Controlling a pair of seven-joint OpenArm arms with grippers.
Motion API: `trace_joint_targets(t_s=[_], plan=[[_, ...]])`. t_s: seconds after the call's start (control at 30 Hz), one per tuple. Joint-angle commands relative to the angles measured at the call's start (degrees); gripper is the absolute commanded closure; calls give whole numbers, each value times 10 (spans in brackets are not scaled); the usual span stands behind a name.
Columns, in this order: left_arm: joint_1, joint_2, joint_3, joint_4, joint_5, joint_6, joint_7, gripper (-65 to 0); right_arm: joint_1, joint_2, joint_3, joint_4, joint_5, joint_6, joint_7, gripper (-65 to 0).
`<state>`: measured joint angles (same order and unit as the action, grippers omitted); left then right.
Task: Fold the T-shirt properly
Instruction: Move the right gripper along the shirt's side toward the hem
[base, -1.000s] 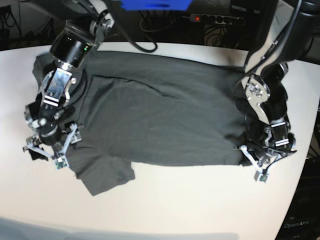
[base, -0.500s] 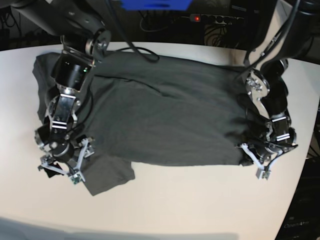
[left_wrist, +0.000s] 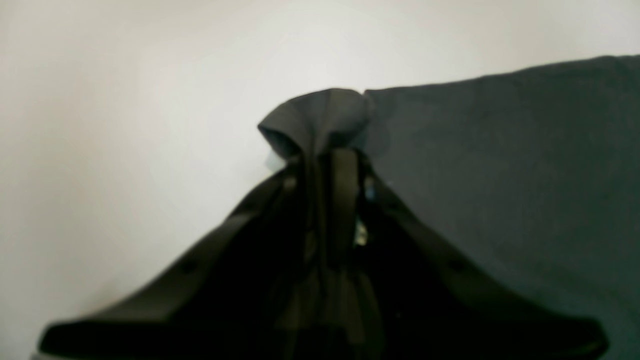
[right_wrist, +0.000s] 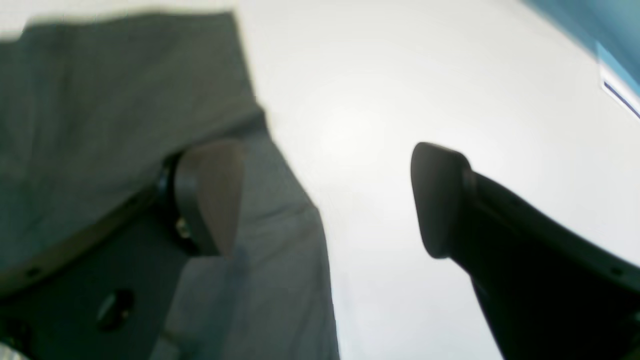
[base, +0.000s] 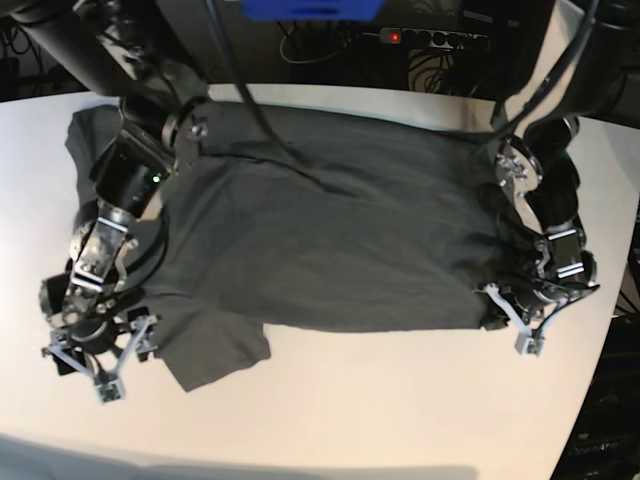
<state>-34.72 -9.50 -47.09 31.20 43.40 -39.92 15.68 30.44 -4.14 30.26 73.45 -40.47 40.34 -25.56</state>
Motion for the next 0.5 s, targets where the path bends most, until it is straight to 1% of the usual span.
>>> trace_joint_targets(t_s=[0.0,0.1,0.23,0.33,0.47], plan=[[21,-1,1,-12,61,-1,97,-71,25,-1,8,4,4,-3,10,-508],[21,-1,0,-12,61,-1,97,-71,49,-1,46,-30,3,-3,10,-508],[21,-2,-1,-12,61,-1,97,-71,87,3,115,-89,3,-3,13,-508],[21,-2,-1,-12,61,-1,97,-71,109,22,152,-135,3,-3,15,-508],[22,-2,-1,-12,61,-1,97,-71,129,36,178,-181,7,-3,27,-508]])
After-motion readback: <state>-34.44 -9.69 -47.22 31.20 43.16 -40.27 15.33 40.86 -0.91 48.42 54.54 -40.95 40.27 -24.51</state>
